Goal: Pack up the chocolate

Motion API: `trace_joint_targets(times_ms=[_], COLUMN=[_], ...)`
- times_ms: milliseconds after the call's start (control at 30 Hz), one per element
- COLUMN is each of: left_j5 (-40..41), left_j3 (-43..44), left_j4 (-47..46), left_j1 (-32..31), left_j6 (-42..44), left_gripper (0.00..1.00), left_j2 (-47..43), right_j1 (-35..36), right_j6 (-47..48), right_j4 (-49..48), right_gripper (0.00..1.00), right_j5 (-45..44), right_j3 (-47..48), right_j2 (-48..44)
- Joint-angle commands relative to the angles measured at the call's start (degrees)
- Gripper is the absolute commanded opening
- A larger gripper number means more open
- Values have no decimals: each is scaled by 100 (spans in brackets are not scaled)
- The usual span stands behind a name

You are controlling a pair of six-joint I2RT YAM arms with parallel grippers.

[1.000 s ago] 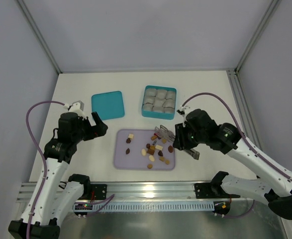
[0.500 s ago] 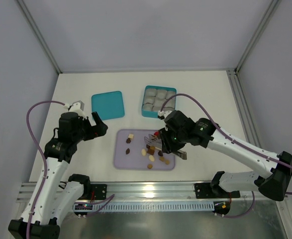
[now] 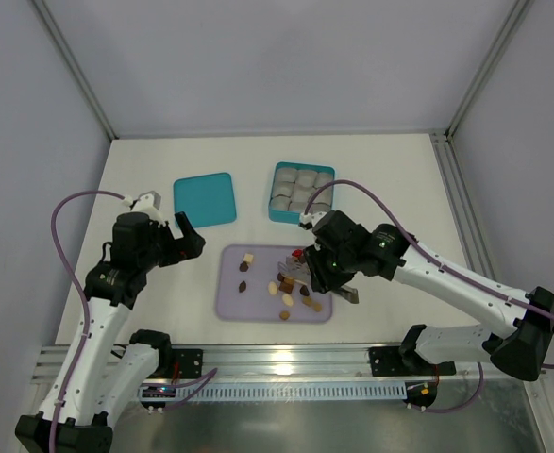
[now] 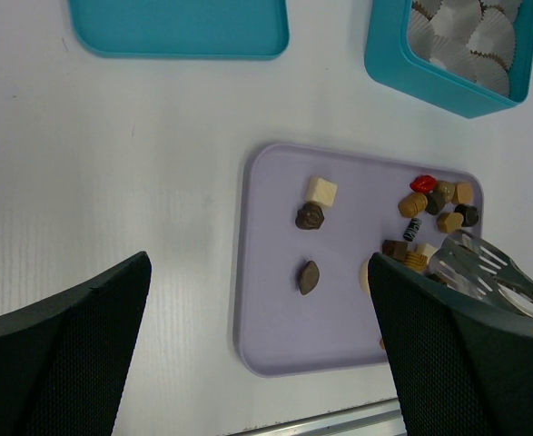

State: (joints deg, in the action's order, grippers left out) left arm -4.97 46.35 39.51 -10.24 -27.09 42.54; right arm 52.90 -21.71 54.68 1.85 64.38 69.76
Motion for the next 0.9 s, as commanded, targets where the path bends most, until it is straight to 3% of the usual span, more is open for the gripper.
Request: trace_joint_targets(times_ms=[0, 867], left_j5=[102, 146], left_j3=[6, 6], left_j4=[-92, -75], left_j1=[-39, -110], left_j6=[-59, -68], left_gripper=[100, 100], left_j2=[-9, -9], right_j1=[36, 45], right_j6=[132, 326], right_j4=[-27, -194], right_gripper=[41, 40], right_j5=[-44, 140], right_j3=[-13, -224], right_j2=[-50, 284])
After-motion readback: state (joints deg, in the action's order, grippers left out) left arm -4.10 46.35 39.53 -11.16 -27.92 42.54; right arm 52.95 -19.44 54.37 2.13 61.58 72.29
